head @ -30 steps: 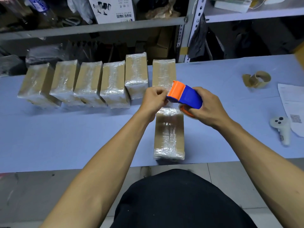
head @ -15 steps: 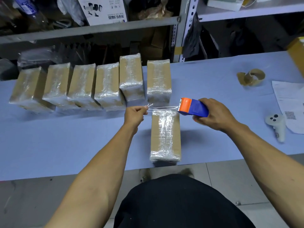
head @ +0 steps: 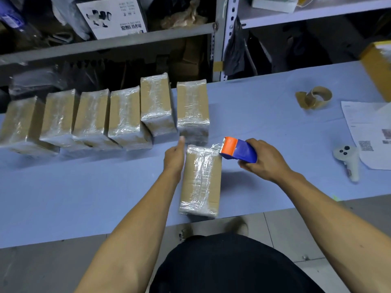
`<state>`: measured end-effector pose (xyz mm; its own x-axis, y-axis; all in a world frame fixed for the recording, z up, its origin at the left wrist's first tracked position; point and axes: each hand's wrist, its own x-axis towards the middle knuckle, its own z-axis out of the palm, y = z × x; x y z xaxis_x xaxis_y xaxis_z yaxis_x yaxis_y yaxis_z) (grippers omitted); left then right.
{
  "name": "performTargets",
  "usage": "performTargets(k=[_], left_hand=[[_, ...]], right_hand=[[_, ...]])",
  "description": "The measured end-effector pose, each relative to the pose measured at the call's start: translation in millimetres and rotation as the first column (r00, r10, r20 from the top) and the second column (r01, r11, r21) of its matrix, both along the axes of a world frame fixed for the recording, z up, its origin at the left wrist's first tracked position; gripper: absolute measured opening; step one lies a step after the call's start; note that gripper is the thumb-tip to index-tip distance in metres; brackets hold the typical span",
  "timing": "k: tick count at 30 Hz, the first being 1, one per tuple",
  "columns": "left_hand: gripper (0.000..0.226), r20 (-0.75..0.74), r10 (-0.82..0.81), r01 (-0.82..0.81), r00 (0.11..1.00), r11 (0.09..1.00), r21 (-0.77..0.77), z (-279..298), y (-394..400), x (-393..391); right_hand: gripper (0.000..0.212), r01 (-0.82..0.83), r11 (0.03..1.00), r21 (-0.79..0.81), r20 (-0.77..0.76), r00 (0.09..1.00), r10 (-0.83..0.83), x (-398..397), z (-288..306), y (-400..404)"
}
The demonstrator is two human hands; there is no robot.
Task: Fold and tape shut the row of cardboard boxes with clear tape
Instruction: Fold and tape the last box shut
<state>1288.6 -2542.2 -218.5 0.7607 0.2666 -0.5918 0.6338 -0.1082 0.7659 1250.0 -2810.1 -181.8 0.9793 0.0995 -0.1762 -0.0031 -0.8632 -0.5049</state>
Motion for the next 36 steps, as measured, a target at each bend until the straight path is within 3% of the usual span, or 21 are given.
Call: performTargets(k=[2, 4, 6, 10, 12, 16, 21, 24, 27, 32, 36], left_hand=[[0.068, 0.017, -0.169, 0.169, 0.985, 0.985, 0.026, 7.0, -12.4, -1.9], [0.057, 0.043, -0.261, 0.253, 0.964, 0.958, 0.136, 2.2, -18.1, -3.4], [0.044, 0.068, -0.289, 0.269, 0.955, 0.941, 0.207, -0.8, -16.3, -3.4], [0.044, 0.077, -0.245, 0.231, 0.967, 0.961, 0.152, -2.4, -14.4, -1.1], [0.046, 0.078, -0.241, 0.227, 0.967, 0.962, 0.154, -1.6, -16.9, -1.9], [0.047, 0.059, -0.255, 0.246, 0.965, 0.961, 0.129, 1.8, -17.9, -3.0], [0.049, 0.074, -0.287, 0.267, 0.955, 0.941, 0.207, 5.8, -20.1, -4.0], [0.048, 0.073, -0.283, 0.262, 0.956, 0.941, 0.212, 7.5, -20.6, -6.0], [0.049, 0.078, -0.265, 0.249, 0.961, 0.954, 0.169, 8.1, -19.8, -6.9], [0.048, 0.053, -0.331, 0.322, 0.942, 0.938, 0.129, 10.0, -15.7, -9.0], [0.06, 0.007, -0.372, 0.37, 0.928, 0.925, 0.084, 0.1, -10.6, -20.2]], right_hand=[[0.045, -0.012, 1.0, 0.019, 0.005, 1.0, 0.012, 0.7, -2.4, 0.5], [0.045, -0.031, 0.999, 0.037, 0.015, 0.999, 0.031, 1.2, -4.7, -1.4], [0.046, -0.074, 0.996, 0.04, 0.017, 0.997, 0.073, 0.4, -6.0, -9.5], [0.053, -0.068, 0.998, -0.002, -0.011, 0.998, 0.068, -7.2, -10.4, -41.4], [0.055, -0.05, 0.996, -0.069, -0.027, 0.998, 0.048, -7.5, -11.1, -45.3], [0.036, -0.065, 0.96, -0.272, -0.042, 0.998, 0.056, 4.8, -7.4, -6.8], [0.035, -0.058, 0.854, -0.517, 0.028, 0.996, 0.085, 17.2, 3.1, 27.2], [0.032, -0.107, 0.794, -0.599, -0.029, 0.993, 0.111, 21.4, 7.6, 51.6], [0.035, -0.116, 0.775, -0.621, -0.082, 0.993, 0.083, 18.9, -2.5, 60.6], [0.077, 0.047, 0.805, -0.591, -0.032, 0.996, -0.081, 5.1, -26.0, 42.2], [0.08, -0.036, 0.89, -0.454, -0.233, 0.969, -0.08, 5.4, -47.4, 58.5]])
